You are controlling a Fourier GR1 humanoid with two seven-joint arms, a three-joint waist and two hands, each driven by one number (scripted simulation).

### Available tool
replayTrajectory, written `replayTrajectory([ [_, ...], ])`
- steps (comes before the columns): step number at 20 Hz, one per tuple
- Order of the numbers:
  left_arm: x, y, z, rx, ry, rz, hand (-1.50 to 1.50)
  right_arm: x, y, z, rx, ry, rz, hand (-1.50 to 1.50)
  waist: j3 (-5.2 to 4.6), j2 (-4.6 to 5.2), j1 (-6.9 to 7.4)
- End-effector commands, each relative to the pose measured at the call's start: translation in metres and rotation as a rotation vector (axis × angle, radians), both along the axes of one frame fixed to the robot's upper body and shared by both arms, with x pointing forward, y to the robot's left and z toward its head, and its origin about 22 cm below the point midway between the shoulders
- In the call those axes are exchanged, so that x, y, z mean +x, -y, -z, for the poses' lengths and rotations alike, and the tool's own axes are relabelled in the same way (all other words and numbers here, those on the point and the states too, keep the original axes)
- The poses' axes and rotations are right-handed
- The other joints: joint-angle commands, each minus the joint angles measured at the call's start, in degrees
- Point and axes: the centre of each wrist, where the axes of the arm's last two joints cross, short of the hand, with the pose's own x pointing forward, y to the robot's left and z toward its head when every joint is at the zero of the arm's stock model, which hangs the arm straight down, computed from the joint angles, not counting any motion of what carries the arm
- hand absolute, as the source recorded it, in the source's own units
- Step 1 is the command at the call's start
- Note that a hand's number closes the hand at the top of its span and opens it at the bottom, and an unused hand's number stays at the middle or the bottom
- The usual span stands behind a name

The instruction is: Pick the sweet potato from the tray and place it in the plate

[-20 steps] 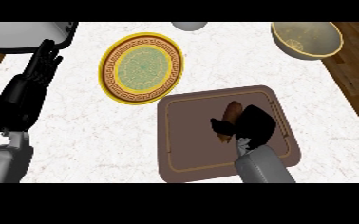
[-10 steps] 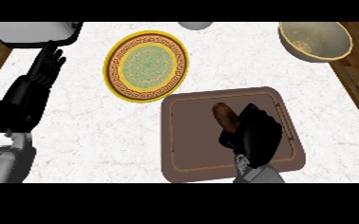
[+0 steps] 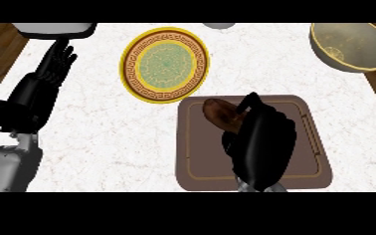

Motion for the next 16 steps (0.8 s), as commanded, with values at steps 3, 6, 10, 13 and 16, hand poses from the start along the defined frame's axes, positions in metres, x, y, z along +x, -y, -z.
replayTrajectory([
  [3, 0.005, 0.014, 0.000, -0.010, 0.015, 0.044, 0.00, 0.009, -0.015, -0.024, 0.136, 0.084, 0.156, 1.50, 0.02, 0.96, 2.39],
  [6, 0.008, 0.015, 0.001, 0.001, 0.018, 0.062, 0.00, 0.021, -0.018, -0.030, 0.142, 0.098, 0.148, 1.50, -0.01, 1.39, 3.48],
  [10, 0.011, 0.029, -0.010, 0.000, 0.042, 0.097, 0.00, 0.049, -0.015, -0.039, 0.199, 0.106, 0.176, 1.50, 0.15, 1.75, 5.29],
  [13, 0.018, 0.032, -0.012, 0.000, 0.044, 0.112, 0.00, 0.068, -0.015, -0.046, 0.234, 0.100, 0.186, 1.50, 0.13, 2.48, 6.14],
  [16, 0.020, 0.039, -0.020, -0.008, 0.040, 0.134, 0.00, 0.089, -0.011, -0.045, 0.265, 0.067, 0.220, 1.50, 0.21, 2.67, 7.20],
])
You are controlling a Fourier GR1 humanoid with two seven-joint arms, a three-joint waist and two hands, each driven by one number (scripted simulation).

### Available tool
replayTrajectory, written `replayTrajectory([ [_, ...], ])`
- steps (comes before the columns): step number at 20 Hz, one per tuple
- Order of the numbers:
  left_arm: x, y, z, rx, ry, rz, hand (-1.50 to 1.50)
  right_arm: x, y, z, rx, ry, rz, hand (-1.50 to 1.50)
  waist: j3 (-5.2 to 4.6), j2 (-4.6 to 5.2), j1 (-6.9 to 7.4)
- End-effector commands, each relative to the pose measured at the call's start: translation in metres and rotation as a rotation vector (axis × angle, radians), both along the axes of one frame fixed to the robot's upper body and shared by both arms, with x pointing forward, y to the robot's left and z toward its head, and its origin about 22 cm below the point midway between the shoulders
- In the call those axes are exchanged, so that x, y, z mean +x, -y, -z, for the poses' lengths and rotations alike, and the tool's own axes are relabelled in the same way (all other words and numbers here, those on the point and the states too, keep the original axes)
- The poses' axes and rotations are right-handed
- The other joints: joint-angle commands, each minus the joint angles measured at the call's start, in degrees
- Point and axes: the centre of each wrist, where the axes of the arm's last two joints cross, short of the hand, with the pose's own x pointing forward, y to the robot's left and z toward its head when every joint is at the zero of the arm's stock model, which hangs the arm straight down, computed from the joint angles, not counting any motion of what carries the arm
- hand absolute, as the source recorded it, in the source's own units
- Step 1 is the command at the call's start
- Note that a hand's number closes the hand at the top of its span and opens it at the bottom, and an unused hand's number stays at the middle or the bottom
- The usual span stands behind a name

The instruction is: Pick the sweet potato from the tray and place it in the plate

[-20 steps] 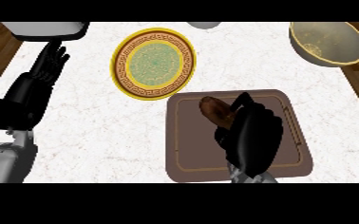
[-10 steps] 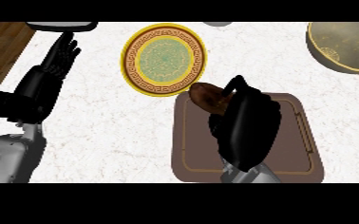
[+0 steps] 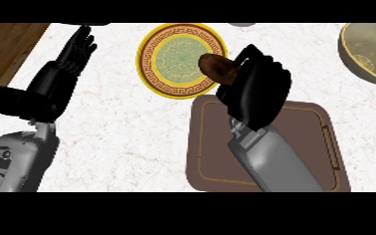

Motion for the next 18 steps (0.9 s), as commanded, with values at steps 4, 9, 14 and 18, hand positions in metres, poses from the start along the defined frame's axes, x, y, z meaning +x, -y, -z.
replayTrajectory([
  [4, 0.006, 0.010, -0.007, -0.004, 0.021, 0.039, 0.00, 0.047, 0.001, -0.008, 0.223, -0.061, 0.250, 1.50, 0.01, 0.66, 1.94],
  [9, 0.009, 0.006, -0.008, 0.014, 0.038, 0.038, 0.00, 0.077, 0.001, -0.005, 0.216, -0.109, 0.275, 1.50, -0.05, 0.77, 2.66],
  [14, 0.009, 0.021, -0.002, -0.016, 0.017, 0.051, 0.00, 0.097, 0.018, 0.017, 0.286, -0.148, 0.315, 1.50, 0.07, 1.27, 2.85],
  [18, 0.011, 0.023, -0.007, -0.008, 0.020, 0.074, 0.00, 0.108, 0.028, 0.023, 0.369, -0.139, 0.335, -1.50, 0.13, 1.42, 3.61],
])
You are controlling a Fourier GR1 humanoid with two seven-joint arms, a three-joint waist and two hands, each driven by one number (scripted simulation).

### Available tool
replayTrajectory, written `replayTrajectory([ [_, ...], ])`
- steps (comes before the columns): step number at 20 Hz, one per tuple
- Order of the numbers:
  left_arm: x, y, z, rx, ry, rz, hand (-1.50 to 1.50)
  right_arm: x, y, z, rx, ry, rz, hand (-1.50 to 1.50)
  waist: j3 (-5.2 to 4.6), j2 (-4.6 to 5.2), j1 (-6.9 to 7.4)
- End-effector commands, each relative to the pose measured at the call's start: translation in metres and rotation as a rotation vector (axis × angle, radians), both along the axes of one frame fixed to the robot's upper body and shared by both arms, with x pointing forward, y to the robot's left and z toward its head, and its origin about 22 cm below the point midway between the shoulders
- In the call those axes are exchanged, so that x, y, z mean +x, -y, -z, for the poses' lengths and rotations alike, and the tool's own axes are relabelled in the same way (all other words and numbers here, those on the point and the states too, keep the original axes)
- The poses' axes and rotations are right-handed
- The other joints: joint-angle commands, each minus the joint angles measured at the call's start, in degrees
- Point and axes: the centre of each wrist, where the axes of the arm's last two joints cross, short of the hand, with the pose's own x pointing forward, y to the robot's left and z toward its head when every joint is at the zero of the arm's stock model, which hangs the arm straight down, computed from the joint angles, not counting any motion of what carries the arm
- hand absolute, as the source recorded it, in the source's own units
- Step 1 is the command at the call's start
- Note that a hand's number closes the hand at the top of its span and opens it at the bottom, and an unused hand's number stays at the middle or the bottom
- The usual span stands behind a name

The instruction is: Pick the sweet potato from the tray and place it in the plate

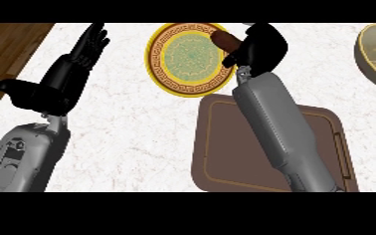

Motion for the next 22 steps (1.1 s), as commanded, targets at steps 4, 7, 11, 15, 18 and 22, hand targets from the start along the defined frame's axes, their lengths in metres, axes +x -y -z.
replayTrajectory([
  [4, 0.002, 0.007, -0.005, -0.002, 0.013, 0.028, 0.00, 0.020, 0.007, 0.002, 0.270, 0.097, 0.162, -1.50, 0.11, 0.49, 1.37],
  [7, 0.005, 0.009, -0.005, 0.004, 0.012, 0.007, 0.00, 0.024, 0.004, -0.001, 0.277, 0.221, 0.119, -1.50, 0.09, 0.28, 0.50],
  [11, 0.004, 0.014, -0.001, 0.007, -0.002, 0.023, 0.00, 0.027, 0.005, -0.001, 0.300, 0.384, 0.135, -1.50, 0.02, -0.05, 0.66],
  [15, 0.004, 0.013, 0.005, 0.000, -0.014, 0.007, 0.00, 0.033, 0.005, -0.010, 0.379, 0.516, 0.145, -1.50, 0.00, -0.32, 0.23],
  [18, 0.006, 0.001, 0.004, 0.004, -0.014, -0.018, 0.00, 0.032, 0.005, 0.002, 0.408, 0.593, 0.173, -1.50, -0.09, -0.93, -0.75],
  [22, 0.008, -0.002, 0.000, 0.016, -0.024, -0.034, 0.00, 0.030, 0.002, 0.016, 0.452, 0.645, 0.200, -1.50, -0.10, -1.73, -2.41],
])
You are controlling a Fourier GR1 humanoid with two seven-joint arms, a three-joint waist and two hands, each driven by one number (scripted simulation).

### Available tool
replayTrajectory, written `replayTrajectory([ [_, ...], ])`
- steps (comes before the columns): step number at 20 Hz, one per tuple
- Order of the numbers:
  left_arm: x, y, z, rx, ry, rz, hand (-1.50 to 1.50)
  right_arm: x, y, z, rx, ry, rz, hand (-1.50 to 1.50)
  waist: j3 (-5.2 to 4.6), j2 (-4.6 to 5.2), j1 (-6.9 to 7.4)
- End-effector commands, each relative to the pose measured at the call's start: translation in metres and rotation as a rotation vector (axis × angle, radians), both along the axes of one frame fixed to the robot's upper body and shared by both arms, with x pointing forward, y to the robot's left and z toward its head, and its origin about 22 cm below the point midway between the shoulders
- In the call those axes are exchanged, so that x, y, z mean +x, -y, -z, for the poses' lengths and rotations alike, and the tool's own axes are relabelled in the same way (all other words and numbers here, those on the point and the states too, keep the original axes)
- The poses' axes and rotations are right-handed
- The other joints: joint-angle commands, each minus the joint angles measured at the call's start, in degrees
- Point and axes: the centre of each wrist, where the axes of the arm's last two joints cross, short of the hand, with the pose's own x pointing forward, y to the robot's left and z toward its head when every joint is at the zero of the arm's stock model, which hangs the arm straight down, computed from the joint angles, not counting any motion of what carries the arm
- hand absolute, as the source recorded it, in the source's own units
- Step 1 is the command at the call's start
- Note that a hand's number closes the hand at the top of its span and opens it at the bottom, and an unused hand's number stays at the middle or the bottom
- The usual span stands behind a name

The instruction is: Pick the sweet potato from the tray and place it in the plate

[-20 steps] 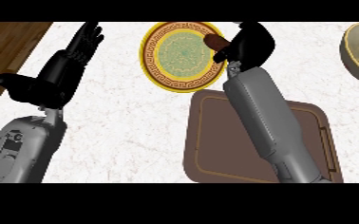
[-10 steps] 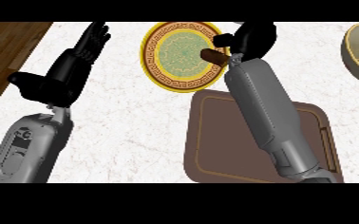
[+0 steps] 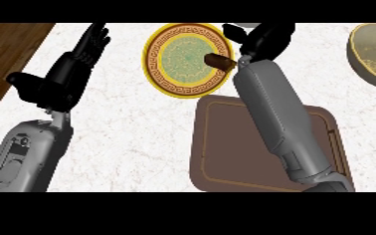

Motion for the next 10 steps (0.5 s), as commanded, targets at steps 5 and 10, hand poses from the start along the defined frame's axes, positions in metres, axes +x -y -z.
replayTrajectory([
  [5, -0.002, -0.021, 0.004, 0.004, -0.031, -0.064, 0.00, -0.014, -0.012, 0.033, 0.200, 0.146, 0.058, -1.50, -0.08, -1.60, -3.12],
  [10, -0.003, -0.031, 0.008, -0.004, -0.048, -0.104, 0.00, -0.040, -0.016, 0.065, 0.176, 0.132, 0.005, -1.50, -0.09, -2.17, -5.45],
])
